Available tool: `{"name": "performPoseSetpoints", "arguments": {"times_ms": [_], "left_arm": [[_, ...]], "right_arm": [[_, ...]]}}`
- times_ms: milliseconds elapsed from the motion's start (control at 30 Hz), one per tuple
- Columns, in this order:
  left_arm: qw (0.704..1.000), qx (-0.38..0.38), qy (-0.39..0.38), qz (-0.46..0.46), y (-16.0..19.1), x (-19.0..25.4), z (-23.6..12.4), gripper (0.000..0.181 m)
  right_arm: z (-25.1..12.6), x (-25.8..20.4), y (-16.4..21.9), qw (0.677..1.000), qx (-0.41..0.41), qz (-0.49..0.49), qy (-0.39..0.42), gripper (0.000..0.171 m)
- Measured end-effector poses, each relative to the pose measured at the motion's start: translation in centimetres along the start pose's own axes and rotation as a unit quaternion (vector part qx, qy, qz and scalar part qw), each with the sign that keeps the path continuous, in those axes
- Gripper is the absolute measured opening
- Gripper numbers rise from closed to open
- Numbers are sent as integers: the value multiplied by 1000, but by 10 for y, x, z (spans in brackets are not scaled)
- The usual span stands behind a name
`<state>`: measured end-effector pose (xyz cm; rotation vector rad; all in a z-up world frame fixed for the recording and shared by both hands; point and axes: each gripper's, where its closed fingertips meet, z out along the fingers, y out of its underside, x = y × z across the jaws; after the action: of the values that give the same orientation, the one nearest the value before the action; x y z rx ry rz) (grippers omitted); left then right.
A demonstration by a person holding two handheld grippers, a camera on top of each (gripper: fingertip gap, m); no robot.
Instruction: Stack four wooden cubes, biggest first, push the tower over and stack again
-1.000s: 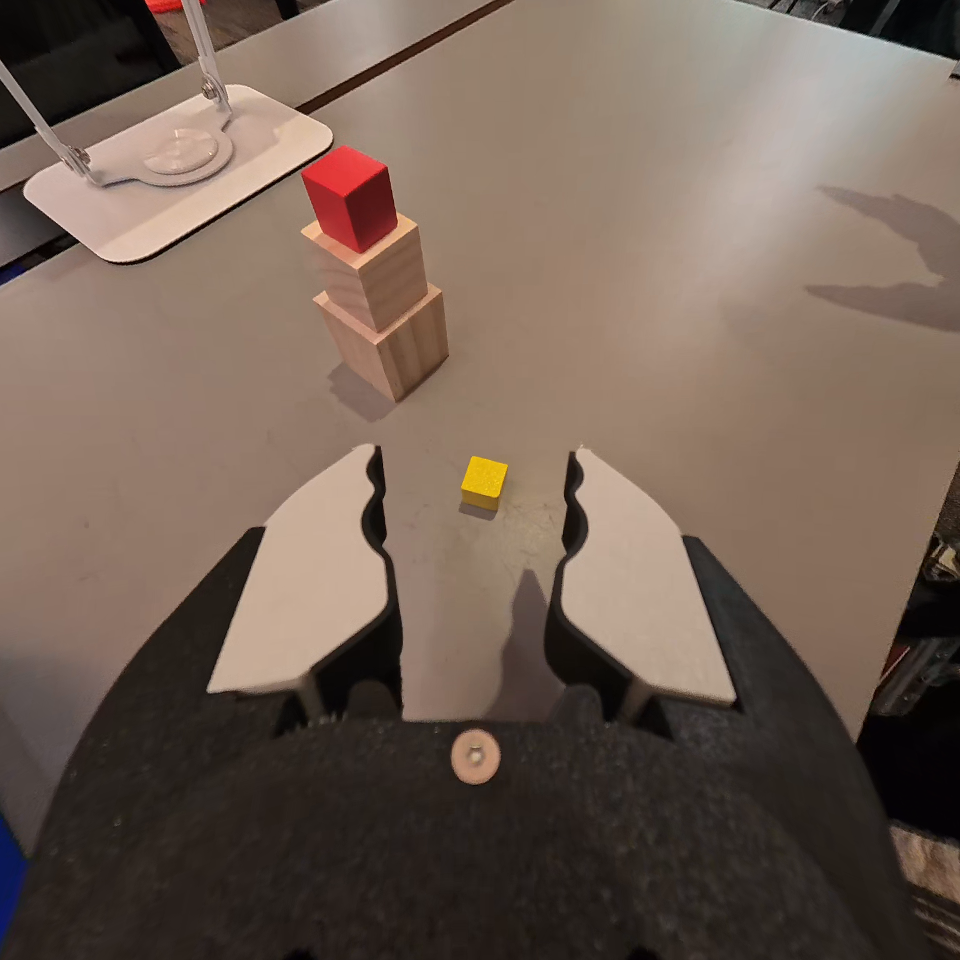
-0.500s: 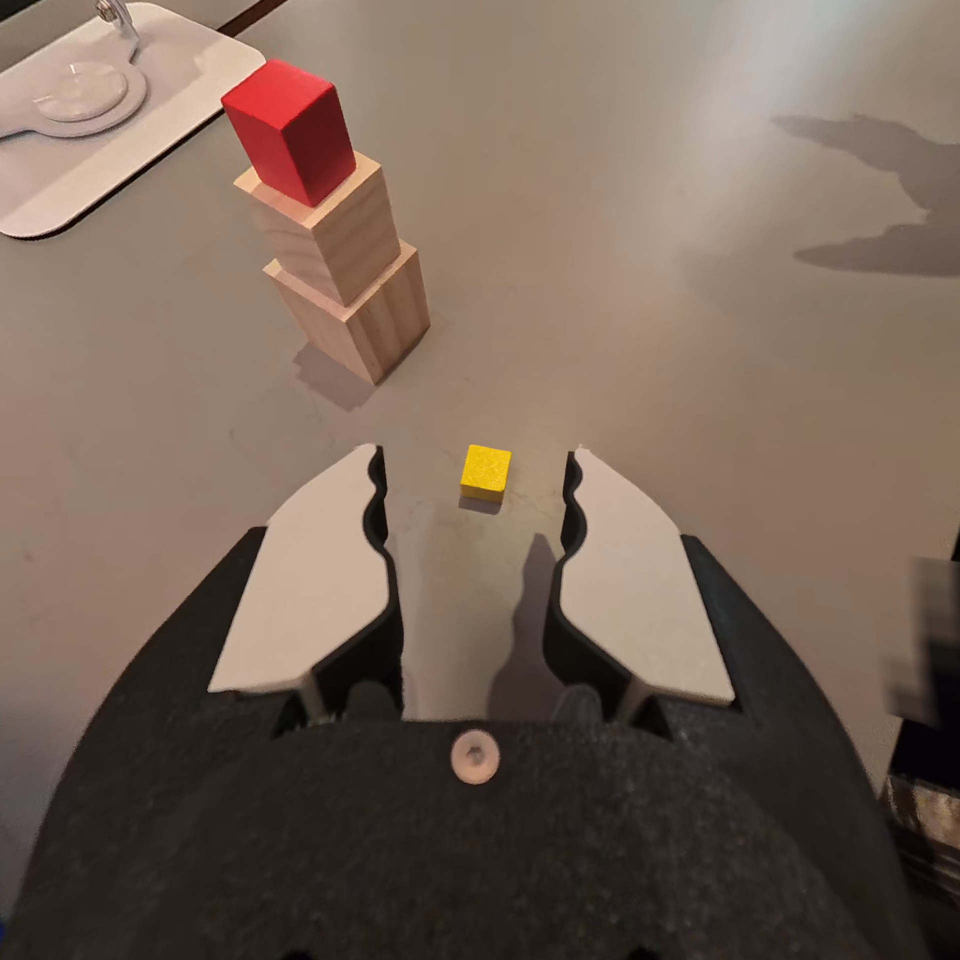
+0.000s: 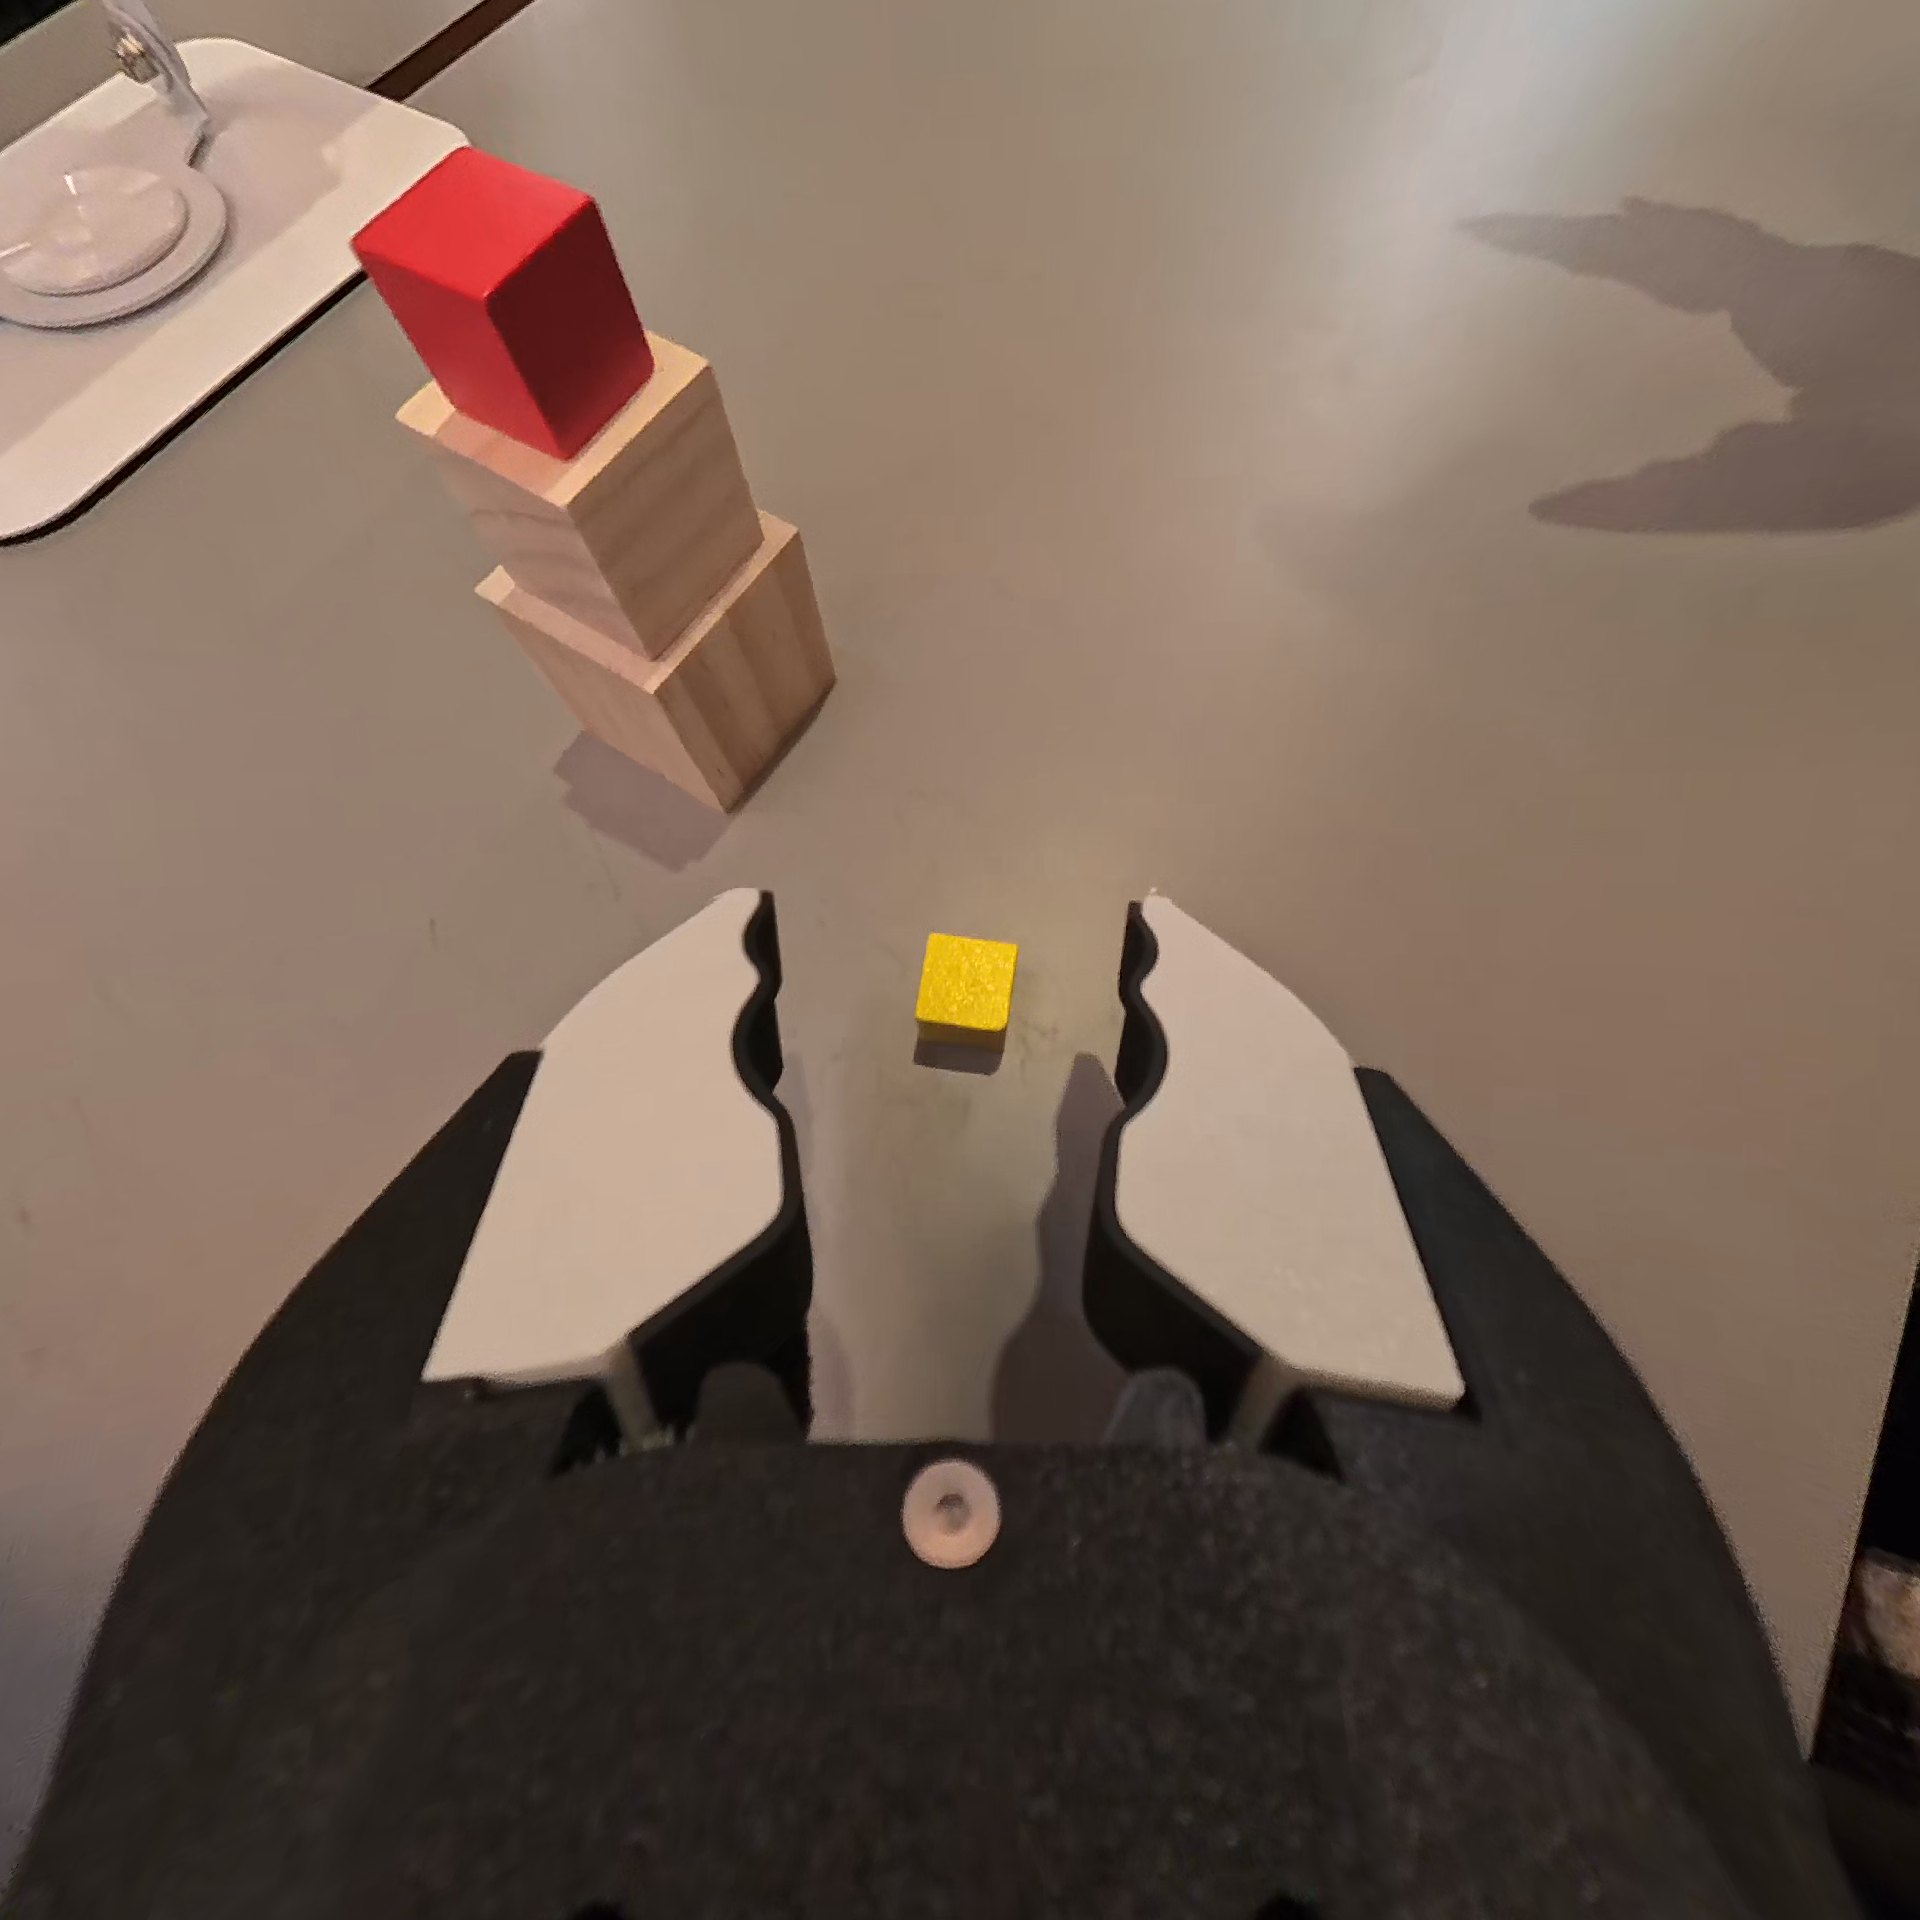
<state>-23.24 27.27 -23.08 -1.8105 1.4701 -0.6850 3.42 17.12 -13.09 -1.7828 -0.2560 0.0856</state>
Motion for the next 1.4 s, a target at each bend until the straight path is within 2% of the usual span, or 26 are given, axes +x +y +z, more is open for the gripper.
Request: {"name": "performPoseSetpoints", "arguments": {"times_ms": [33,200,467,700,800,933,1167,1267,1400], "left_arm": [[1000,-2,3,4,0,0,1,62],[999,-14,21,22,5,4,8,56],[996,-80,27,42,29,2,21,51],[994,-87,40,45,33,5,26,21],[994,-91,41,40,32,2,24,21],[996,-66,53,29,9,-2,10,21],[990,-51,57,117,-81,-36,-38,21],[981,-60,103,154,-106,-40,-32,21],[970,-83,149,171,-113,-48,-7,21]], "right_arm": [[0,0,-1,1000,0,-1,1,118],[2,1,-3,1000,-2,-4,1,118],[2,3,-2,1000,-4,-4,1,118],[2,4,-1,1000,-5,-4,4,118],[0,4,-1,1000,-4,-1,3,118],[-1,4,1,1000,-4,-1,3,118],[-4,4,1,1000,-2,0,2,118],[-5,4,2,1000,-3,1,3,118],[-8,5,2,1000,-3,3,6,118]]}}
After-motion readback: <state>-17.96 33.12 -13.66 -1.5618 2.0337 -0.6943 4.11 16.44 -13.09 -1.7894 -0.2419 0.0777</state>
